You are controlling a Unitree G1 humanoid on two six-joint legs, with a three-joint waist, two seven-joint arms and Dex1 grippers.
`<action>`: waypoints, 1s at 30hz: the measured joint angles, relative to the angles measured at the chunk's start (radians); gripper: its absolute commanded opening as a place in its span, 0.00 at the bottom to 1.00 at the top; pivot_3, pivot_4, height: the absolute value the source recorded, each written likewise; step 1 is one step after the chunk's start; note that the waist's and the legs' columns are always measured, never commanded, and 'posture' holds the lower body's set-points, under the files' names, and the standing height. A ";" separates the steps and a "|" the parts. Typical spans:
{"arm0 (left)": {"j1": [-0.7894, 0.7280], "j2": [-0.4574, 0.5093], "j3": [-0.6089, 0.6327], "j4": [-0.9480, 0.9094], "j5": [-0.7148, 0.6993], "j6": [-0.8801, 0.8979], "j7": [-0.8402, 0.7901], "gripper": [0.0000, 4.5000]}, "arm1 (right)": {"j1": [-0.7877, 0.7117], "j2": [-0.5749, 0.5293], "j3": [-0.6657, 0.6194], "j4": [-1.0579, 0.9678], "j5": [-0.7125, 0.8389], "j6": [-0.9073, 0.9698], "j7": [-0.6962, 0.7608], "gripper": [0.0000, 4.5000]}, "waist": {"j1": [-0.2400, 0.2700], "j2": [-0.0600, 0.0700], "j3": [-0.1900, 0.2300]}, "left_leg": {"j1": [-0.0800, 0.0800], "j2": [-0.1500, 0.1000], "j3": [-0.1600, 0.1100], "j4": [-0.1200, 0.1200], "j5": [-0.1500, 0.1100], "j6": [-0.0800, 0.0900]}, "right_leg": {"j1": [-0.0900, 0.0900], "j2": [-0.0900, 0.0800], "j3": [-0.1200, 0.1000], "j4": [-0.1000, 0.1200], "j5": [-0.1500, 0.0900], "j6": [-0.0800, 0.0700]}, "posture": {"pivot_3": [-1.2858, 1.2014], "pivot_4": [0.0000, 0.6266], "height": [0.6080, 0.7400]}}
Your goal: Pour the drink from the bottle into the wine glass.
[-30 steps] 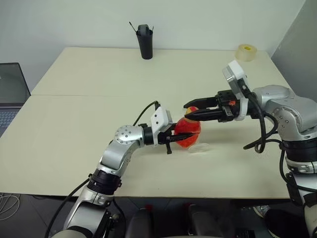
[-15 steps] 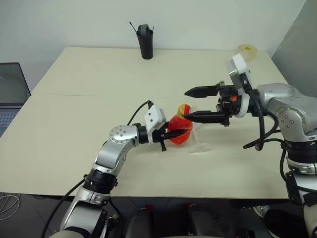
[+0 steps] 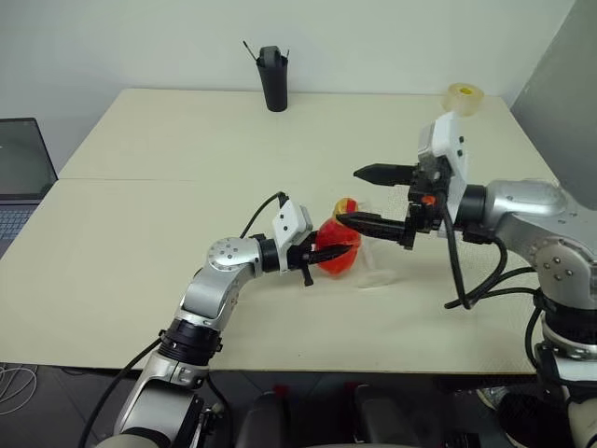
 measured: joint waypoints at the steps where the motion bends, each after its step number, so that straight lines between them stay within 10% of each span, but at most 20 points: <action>1: -0.002 0.000 0.000 0.000 0.000 0.000 0.000 0.17 | 0.000 0.001 0.003 0.000 -0.003 0.003 -0.012 1.00 | 0.000 0.000 0.000 | 0.000 0.000 0.000 0.000 0.000 0.000 | 0.000 0.000 0.000 0.000 0.000 0.000 | 0.52 0.24 1.00; 11: -0.004 0.001 0.000 0.001 0.001 -0.001 -0.001 0.17 | 0.013 0.009 0.026 0.000 -0.009 0.014 -0.044 1.00 | 0.000 0.000 0.000 | 0.000 0.000 0.000 0.000 0.000 0.000 | 0.000 0.000 0.000 0.000 0.000 0.000 | 0.52 0.24 1.00; 22: -0.004 0.004 0.001 0.001 0.002 0.000 0.003 0.17 | 0.019 0.029 0.056 0.004 -0.018 0.014 -0.054 0.27 | 0.000 0.000 0.000 | 0.000 0.000 0.000 0.000 0.000 0.000 | 0.000 0.000 0.000 0.000 0.000 0.000 | 0.52 0.24 1.00; 30: -0.004 0.004 0.002 0.001 0.002 0.000 0.003 0.17 | 0.013 0.028 0.056 0.009 -0.016 0.014 -0.039 0.27 | 0.000 0.000 0.000 | 0.000 0.000 0.000 0.000 0.000 0.000 | 0.000 0.000 0.000 0.000 0.000 0.000 | 0.52 0.24 1.00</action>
